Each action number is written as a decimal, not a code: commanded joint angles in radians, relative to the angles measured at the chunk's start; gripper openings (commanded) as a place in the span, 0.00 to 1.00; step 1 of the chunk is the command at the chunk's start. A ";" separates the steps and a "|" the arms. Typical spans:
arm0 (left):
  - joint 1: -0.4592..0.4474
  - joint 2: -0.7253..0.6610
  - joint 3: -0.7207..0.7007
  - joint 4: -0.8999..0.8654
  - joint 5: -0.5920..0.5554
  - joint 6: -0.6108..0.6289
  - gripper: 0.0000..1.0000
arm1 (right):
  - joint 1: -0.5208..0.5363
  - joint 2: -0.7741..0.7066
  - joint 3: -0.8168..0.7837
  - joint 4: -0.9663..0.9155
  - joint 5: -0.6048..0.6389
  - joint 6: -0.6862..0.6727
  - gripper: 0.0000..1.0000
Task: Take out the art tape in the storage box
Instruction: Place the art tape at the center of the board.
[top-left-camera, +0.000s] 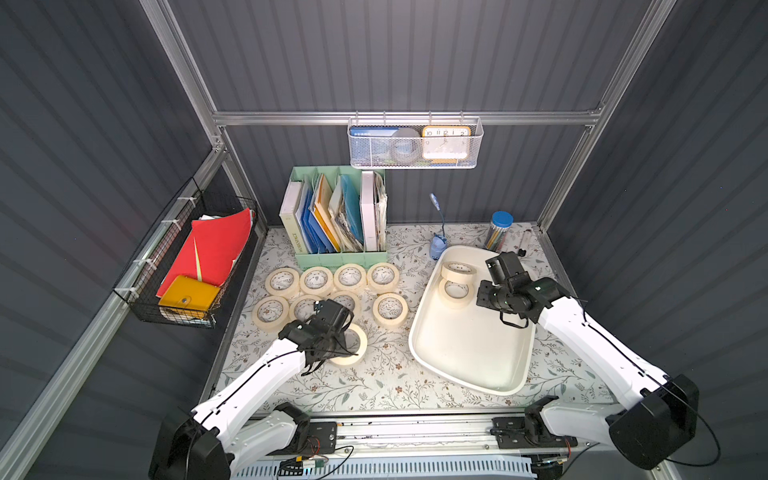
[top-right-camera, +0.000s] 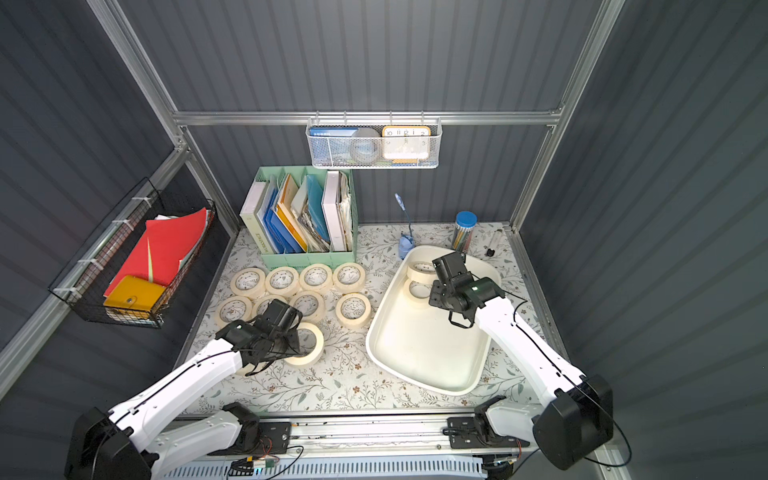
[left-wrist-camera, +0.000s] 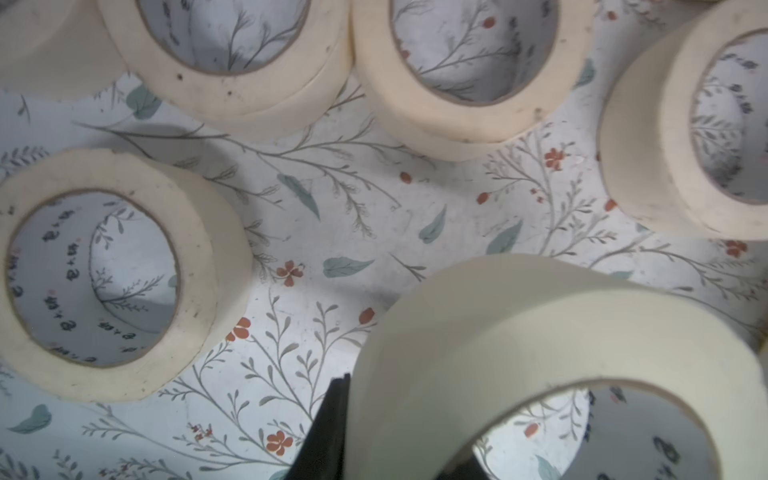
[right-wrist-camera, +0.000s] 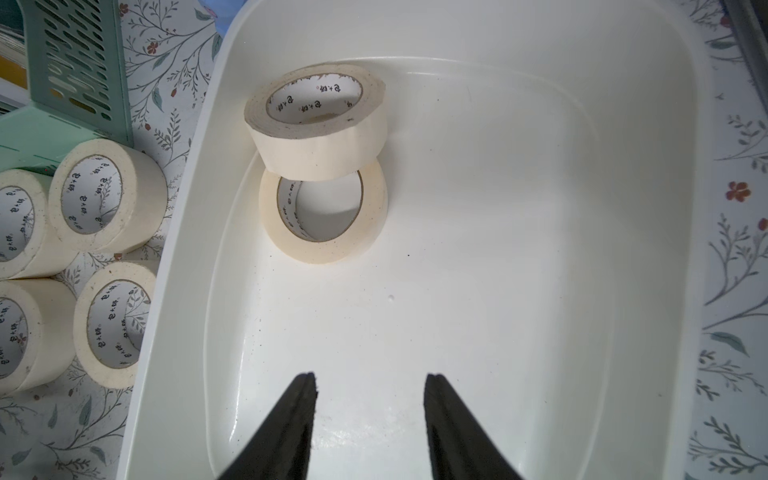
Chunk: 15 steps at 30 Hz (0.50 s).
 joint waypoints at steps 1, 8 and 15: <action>0.068 -0.045 -0.073 0.151 0.013 -0.098 0.00 | -0.004 0.013 -0.013 0.011 -0.018 -0.005 0.48; 0.183 -0.018 -0.204 0.289 0.031 -0.109 0.00 | -0.004 0.023 -0.018 0.019 -0.020 -0.013 0.48; 0.254 0.032 -0.234 0.325 0.017 -0.097 0.00 | -0.005 0.017 -0.035 0.025 -0.023 -0.012 0.48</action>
